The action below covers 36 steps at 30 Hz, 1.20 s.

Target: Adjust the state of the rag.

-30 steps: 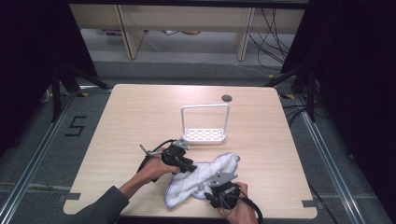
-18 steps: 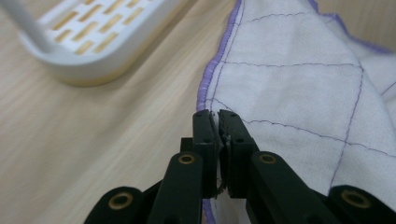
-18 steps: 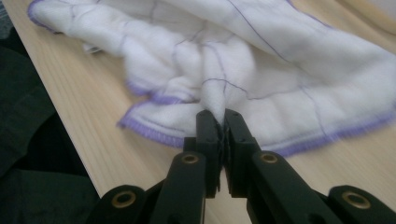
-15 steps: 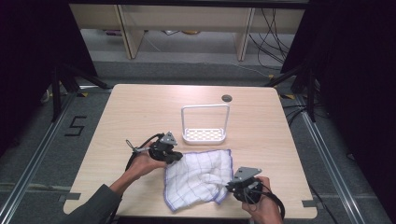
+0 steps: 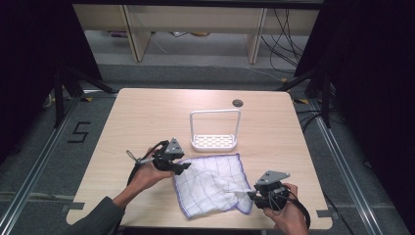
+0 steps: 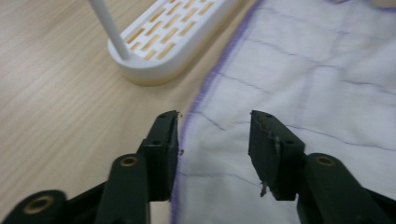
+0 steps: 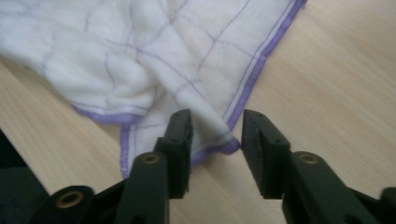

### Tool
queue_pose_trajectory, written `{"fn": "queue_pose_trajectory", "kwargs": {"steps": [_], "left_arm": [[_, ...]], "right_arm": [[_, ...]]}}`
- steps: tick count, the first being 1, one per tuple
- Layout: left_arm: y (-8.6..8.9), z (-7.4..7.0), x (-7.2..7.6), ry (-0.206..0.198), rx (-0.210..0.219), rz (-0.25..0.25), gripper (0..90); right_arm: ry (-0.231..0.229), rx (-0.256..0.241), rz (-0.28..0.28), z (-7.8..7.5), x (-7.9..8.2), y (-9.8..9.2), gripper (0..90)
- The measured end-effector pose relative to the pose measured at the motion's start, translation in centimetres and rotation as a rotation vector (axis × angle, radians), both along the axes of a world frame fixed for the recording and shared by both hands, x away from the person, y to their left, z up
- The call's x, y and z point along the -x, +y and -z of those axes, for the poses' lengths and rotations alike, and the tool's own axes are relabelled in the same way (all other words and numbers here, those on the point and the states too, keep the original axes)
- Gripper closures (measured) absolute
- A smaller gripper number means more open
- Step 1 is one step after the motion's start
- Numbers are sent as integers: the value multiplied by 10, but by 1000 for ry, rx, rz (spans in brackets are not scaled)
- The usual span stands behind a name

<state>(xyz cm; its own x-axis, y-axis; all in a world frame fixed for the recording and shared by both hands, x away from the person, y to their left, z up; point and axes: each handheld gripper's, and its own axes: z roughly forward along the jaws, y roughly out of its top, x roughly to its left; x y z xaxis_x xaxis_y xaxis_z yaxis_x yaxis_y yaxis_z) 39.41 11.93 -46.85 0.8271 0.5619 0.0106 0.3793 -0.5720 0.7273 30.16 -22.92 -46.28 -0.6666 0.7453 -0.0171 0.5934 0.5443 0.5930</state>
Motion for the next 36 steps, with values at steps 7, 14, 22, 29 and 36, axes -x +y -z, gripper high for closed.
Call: {"fn": "queue_pose_trajectory", "kwargs": {"steps": [7, 14, 22, 29, 36], "left_arm": [[9, -5, 66, 87, 146, 98, 481], [-9, 9, 99, 149, 125, 217, 506], [-36, 32, 98, 143, 22, 272, 598], [-20, 17, 88, 113, 50, 277, 860], [21, -5, 78, 197, 148, 284, 857]], "right_arm": [[-18, -44, -9, -1, 29, 9, 558], [26, -26, -60, 18, 35, 25, 573], [69, 6, -64, 30, 29, 23, 667], [-3, 27, -104, 14, 29, 13, 899], [-70, -27, -91, -14, 44, -9, 900]]}}
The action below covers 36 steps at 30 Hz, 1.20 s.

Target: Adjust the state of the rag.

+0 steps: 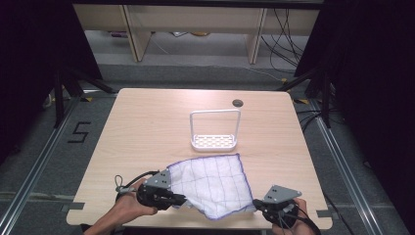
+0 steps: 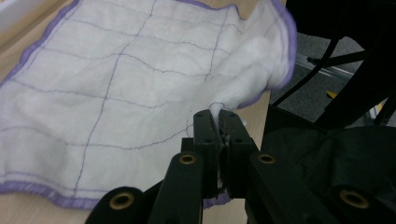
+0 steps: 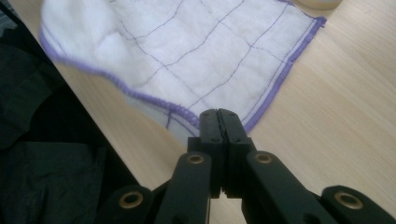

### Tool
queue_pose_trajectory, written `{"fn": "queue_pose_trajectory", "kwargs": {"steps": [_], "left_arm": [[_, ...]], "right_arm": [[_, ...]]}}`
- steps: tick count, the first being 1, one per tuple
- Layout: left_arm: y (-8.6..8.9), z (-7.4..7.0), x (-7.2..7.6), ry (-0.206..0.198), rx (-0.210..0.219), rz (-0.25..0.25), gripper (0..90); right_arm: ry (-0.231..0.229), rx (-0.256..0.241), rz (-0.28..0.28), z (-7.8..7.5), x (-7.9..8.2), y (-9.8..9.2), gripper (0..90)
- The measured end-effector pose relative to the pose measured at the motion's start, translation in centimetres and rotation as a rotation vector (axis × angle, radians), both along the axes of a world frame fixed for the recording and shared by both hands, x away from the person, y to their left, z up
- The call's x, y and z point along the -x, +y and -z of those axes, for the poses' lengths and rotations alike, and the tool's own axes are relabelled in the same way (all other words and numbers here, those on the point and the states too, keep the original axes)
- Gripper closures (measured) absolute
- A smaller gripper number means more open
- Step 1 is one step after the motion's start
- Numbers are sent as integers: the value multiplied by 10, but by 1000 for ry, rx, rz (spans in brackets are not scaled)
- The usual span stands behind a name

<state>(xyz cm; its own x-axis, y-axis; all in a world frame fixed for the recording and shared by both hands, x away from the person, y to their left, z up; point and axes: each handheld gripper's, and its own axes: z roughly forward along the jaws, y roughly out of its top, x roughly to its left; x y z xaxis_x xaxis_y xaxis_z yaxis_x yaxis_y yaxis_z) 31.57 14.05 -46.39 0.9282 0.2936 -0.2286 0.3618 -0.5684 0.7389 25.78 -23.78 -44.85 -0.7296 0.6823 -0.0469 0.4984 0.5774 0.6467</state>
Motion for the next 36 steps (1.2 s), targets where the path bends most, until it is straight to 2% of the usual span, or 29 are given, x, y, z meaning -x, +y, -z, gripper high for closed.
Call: {"fn": "queue_pose_trajectory", "kwargs": {"steps": [1, 2, 3, 4, 5, 6, 7, 8, 9, 10, 11, 12, 13, 14, 15, 16, 17, 19, 20, 21, 22, 23, 26, 28, 30, 31, 34, 35, 36], "left_arm": [[2, 3, 0, 29, 16, 4, 852], [2, 3, 0, 29, 16, 4, 847], [4, 8, 2, 64, 8, 24, 843], [4, 8, 2, 64, 8, 24, 836], [4, 15, 6, 93, -20, 47, 818], [5, 18, 9, 109, -29, 53, 800], [5, 18, 9, 109, -29, 53, 786], [6, 22, 13, 105, -51, 53, 758], [6, 22, 13, 105, -51, 53, 715], [8, 22, 15, 80, -67, 17, 693], [8, 22, 15, 80, -67, 17, 684], [8, 21, 18, 30, -88, -6, 667], [8, 21, 18, 30, -88, -6, 631], [8, 20, 20, 22, -85, -30, 614], [8, 20, 20, 22, -85, -30, 597], [7, 19, 23, 14, -79, -54, 568], [7, 19, 23, 14, -79, -54, 547], [8, 18, 25, 7, -65, -66, 524], [7, 17, 29, -6, -53, -95, 508], [7, 16, 32, -24, -60, -87, 507], [7, 16, 32, -24, -60, -87, 508], [7, 15, 41, -55, -52, -99, 517], [7, 15, 48, -57, -34, -107, 555], [5, 17, 57, -67, -9, -104, 584], [4, 18, 60, -68, -12, -105, 599], [0, 20, 66, -58, 2, -102, 612], [-5, 23, 70, -51, -6, -82, 630], [-6, 24, 70, -67, -24, -59, 630], [-8, 27, 70, -63, -41, -61, 630]], "right_arm": [[7, 3, 8, 0, 3, -2, 900], [7, 3, 8, 0, 3, -2, 900], [19, 7, 3, 6, 5, -6, 900], [19, 7, 3, 6, 5, -6, 900], [51, 0, -9, 16, 8, -6, 900], [79, 0, -15, 19, 10, -5, 900], [79, 0, -15, 19, 10, -5, 900], [108, -18, -10, 26, 15, -4, 857], [115, -14, -16, 27, 16, -5, 803], [110, -8, -6, 28, 16, -5, 786], [110, -8, -6, 28, 16, -5, 786], [100, 4, -2, 24, 16, -5, 727], [100, 4, -2, 24, 16, -5, 727], [89, -10, 30, 20, 15, -3, 668], [89, -10, 30, 20, 15, -3, 668], [61, 6, 22, 16, 11, -3, 611], [61, 6, 22, 16, 11, -3, 611], [47, -6, 36, 13, 7, -3, 592], [31, -26, 49, 11, -2, -2, 568], [23, -23, 54, 10, -5, -2, 564], [23, -23, 54, 10, -5, -2, 564], [14, -23, 58, 9, -15, 1, 558], [10, -35, 63, 9, -23, 6, 553], [-1, -20, 28, 10, -32, 16, 545], [7, -15, 27, 10, -34, 18, 544], [10, -15, 31, 13, -38, 22, 539], [18, -21, 42, 15, -42, 23, 534], [24, -24, 47, 16, -43, 23, 534], [30, -17, 48, 18, -45, 22, 534]]}}
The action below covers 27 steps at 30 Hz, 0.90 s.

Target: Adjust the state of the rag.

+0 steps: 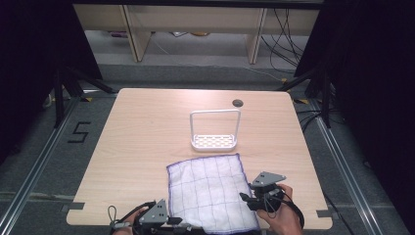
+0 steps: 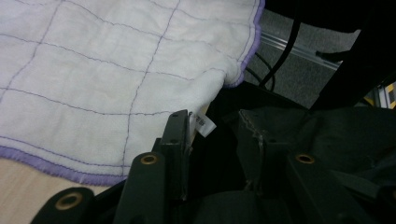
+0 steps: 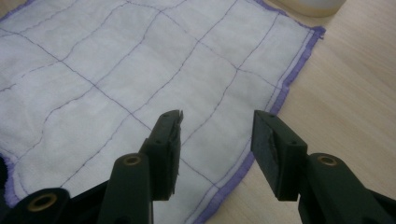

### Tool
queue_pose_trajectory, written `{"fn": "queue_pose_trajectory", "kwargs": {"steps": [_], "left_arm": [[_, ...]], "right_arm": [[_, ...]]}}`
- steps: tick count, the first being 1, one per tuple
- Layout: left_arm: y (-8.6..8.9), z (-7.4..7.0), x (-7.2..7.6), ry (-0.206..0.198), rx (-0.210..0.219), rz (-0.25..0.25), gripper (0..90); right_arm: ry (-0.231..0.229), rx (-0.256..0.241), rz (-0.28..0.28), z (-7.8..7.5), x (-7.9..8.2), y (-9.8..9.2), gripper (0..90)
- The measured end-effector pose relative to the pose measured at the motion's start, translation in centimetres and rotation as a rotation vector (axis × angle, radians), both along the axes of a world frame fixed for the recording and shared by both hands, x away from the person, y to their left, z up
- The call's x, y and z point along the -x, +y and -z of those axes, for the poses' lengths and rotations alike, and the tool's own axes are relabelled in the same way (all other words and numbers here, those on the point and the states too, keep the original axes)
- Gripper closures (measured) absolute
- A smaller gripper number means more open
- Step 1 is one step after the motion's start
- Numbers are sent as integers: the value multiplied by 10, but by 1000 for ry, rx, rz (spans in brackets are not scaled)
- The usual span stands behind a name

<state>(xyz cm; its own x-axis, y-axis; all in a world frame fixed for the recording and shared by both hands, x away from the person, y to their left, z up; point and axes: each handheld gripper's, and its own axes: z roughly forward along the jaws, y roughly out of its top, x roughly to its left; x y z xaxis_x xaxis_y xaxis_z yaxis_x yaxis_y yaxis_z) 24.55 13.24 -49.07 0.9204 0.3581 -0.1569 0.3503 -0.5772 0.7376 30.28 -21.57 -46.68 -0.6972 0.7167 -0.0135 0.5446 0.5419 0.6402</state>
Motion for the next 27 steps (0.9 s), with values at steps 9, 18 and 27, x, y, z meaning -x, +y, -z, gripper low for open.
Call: {"fn": "queue_pose_trajectory", "kwargs": {"steps": [9, 18, 27], "left_arm": [[-8, 16, -7, -28, -87, -11, 649], [4, -6, -18, -49, -25, 19, 890], [21, -15, -29, 35, 44, 13, 885]], "right_arm": [[9, 3, 9, 5, -3, 1, 528], [20, -2, 0, 7, -5, 1, 528], [35, 0, -1, 10, -6, 4, 521]]}}
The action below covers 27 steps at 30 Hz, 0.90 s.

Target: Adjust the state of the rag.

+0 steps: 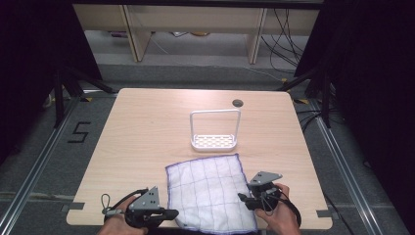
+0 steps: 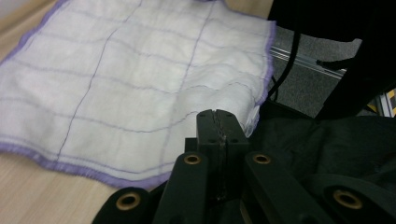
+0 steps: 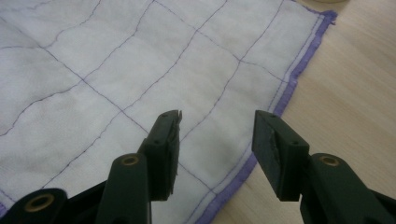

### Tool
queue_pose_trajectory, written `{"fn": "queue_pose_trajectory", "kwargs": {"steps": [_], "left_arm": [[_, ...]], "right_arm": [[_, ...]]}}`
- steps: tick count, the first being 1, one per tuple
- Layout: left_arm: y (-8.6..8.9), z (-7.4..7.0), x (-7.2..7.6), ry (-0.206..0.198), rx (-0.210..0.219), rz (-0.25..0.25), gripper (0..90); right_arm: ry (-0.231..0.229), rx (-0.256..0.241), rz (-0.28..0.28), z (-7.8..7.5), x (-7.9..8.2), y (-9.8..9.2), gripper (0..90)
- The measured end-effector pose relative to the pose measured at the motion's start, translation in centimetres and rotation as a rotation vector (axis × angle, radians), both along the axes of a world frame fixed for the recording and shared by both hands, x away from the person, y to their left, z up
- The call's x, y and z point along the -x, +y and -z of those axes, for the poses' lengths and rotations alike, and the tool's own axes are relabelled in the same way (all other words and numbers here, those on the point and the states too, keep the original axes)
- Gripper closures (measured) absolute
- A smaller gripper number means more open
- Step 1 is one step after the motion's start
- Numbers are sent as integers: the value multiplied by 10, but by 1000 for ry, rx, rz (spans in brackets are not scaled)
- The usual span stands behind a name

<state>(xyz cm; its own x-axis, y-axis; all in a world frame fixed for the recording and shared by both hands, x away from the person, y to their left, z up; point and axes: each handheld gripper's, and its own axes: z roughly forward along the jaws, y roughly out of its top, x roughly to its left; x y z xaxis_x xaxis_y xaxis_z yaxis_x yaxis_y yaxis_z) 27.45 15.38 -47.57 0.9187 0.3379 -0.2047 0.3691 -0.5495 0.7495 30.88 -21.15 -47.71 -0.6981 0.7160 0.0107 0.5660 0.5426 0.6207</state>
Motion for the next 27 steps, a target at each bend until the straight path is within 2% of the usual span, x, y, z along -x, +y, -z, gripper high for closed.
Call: {"fn": "queue_pose_trajectory", "kwargs": {"steps": [1, 2, 3, 4, 5, 6, 7, 8, 10, 11, 12, 13, 14, 15, 16, 17, 18, 19, 20, 21, 22, 24, 25, 26, 27], "left_arm": [[0, 5, -1, 18, 1, -1, 860], [0, 8, -2, 23, -7, -9, 797], [-1, 12, -2, 38, -28, -5, 749], [-1, 12, -2, 38, -28, -5, 684], [-2, 12, -2, 36, -22, -34, 649], [-1, 11, -4, 20, -35, -38, 633], [0, 10, -5, 23, -30, -61, 605], [3, 6, -12, 4, -44, -85, 570], [3, 5, -15, 7, -31, -96, 565], [6, 5, -27, -13, -49, -137, 548], [6, 5, -27, -13, -49, -137, 530], [8, 6, -34, -7, -54, -176, 517], [13, 9, -48, -12, -49, -243, 511], [16, 10, -56, -21, -62, -279, 501], [18, 12, -63, -24, -66, -299, 485], [18, 12, -63, -24, -66, -299, 468], [20, 13, -70, -28, -73, -317, 468], [24, 13, -82, -35, -90, -347, 450], [24, 13, -82, -35, -90, -347, 438], [26, 13, -87, -34, -114, -345, 421], [27, 13, -95, -35, -117, -375, 411], [27, 13, -99, -33, -119, -386, 400], [27, 13, -102, -34, -123, -391, 388], [26, 14, -104, -28, -119, -394, 388], [25, 14, -108, -17, -133, -383, 364]], "right_arm": [[9, -11, 14, 0, 1, 2, 517], [0, 4, -1, 0, 0, 0, 511], [-3, -2, 11, 0, -1, -1, 503], [-3, -2, 11, 0, -1, -1, 503], [25, -19, 60, 0, -2, -1, 495], [13, -1, 42, 0, -4, -3, 490], [-2, -4, 50, 0, -6, -4, 489], [-5, -2, 48, 1, -7, -5, 486], [-7, -6, 56, 1, -8, -5, 481], [-14, 0, 66, 0, -11, -7, 475], [-14, 0, 66, 0, -11, -7, 475], [-8, -8, 84, -2, -11, -7, 470], [-18, -13, 88, -2, -14, -8, 463], [-22, -24, 95, -2, -15, -9, 462], [-15, -32, 104, -2, -17, -10, 462], [-19, -39, 104, -2, -20, -11, 459], [-19, -39, 104, -2, -20, -11, 459], [-25, -51, 117, -2, -28, -14, 458], [-25, -51, 117, -2, -28, -14, 458], [-25, -63, 121, -3, -35, -16, 458], [-35, -66, 121, -3, -40, -17, 458], [-27, -73, 135, -4, -44, -17, 459], [-25, -76, 143, -5, -53, -18, 461], [-25, -76, 143, -5, -53, -18, 461], [-39, -76, 132, -7, -62, -19, 462]]}}
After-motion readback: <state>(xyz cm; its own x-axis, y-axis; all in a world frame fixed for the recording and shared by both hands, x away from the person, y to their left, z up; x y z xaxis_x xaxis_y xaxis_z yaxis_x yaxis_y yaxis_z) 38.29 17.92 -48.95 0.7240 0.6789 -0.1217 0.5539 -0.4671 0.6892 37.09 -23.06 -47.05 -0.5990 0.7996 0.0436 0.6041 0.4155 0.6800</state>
